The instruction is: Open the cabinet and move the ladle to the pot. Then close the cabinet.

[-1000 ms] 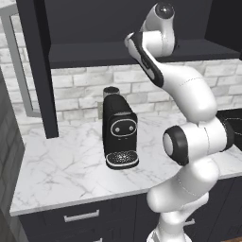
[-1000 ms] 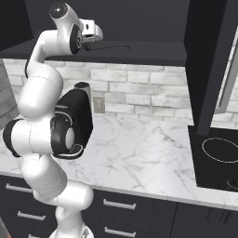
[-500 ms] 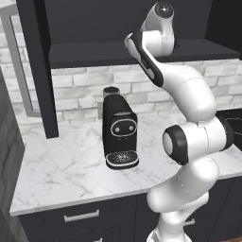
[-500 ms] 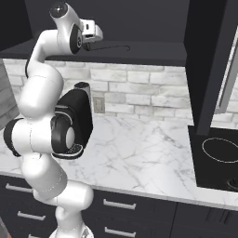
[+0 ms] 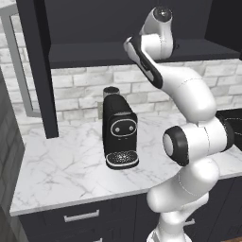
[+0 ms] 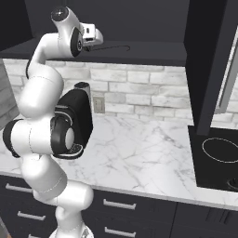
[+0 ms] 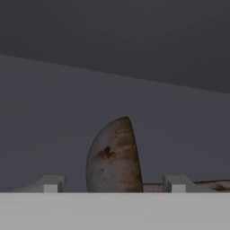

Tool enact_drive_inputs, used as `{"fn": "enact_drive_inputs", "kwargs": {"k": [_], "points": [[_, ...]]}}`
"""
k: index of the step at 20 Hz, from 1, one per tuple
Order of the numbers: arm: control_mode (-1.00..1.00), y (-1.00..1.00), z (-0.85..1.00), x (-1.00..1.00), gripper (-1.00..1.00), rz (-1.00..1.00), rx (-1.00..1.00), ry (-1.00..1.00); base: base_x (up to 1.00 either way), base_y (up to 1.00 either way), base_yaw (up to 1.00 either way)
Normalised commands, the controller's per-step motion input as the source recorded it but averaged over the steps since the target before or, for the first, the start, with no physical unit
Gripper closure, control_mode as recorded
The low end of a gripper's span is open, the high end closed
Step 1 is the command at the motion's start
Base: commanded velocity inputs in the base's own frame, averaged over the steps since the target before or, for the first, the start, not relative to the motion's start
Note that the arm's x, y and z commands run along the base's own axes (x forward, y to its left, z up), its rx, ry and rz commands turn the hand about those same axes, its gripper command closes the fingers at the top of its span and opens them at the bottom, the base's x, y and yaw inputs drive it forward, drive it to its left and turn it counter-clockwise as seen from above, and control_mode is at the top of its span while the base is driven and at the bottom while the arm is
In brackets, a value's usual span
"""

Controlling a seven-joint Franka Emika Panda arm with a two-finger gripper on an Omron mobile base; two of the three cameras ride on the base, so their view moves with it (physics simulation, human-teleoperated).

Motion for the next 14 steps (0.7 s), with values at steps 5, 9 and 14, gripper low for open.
{"fn": "enact_drive_inputs", "kwargs": {"k": [5, 9, 14], "points": [[-1.0, 0.0, -0.13, 0.0, 1.0, 0.0, 0.0, 0.03, 0.0, 0.0, 0.0], [-1.0, 0.0, -0.01, -0.26, 1.0, 0.0, 0.0, -0.09, 0.0, 0.0, 0.0], [-1.0, 0.0, 0.0, -0.75, 1.0, 0.0, -0.01, -0.21, 0.0, 0.0, 0.0]]}}
